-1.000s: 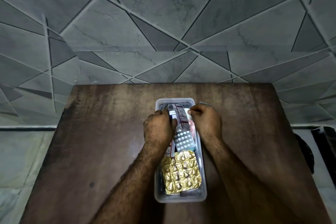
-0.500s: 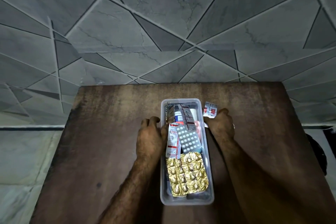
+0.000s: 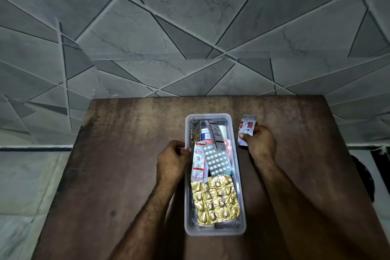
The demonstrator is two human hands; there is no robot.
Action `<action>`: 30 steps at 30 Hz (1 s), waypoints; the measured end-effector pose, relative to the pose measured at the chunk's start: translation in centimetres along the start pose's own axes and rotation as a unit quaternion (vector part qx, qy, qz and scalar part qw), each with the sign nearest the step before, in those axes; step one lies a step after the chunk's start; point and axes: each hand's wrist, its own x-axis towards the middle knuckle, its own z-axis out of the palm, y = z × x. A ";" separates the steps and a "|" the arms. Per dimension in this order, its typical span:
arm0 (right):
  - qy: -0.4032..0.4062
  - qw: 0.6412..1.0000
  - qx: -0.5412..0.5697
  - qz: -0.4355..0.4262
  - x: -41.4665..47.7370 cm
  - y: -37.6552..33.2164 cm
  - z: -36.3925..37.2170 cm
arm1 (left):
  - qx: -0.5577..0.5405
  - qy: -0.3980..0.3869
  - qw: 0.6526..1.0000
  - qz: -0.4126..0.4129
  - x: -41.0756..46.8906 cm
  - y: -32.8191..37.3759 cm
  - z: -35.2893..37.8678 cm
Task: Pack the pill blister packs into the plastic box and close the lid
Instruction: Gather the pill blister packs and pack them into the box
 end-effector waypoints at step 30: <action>-0.249 0.964 -0.070 -0.062 -13.3 1.9 -0.1 | -0.038 -0.091 0.995 -0.029 -4.4 -3.4 -1.1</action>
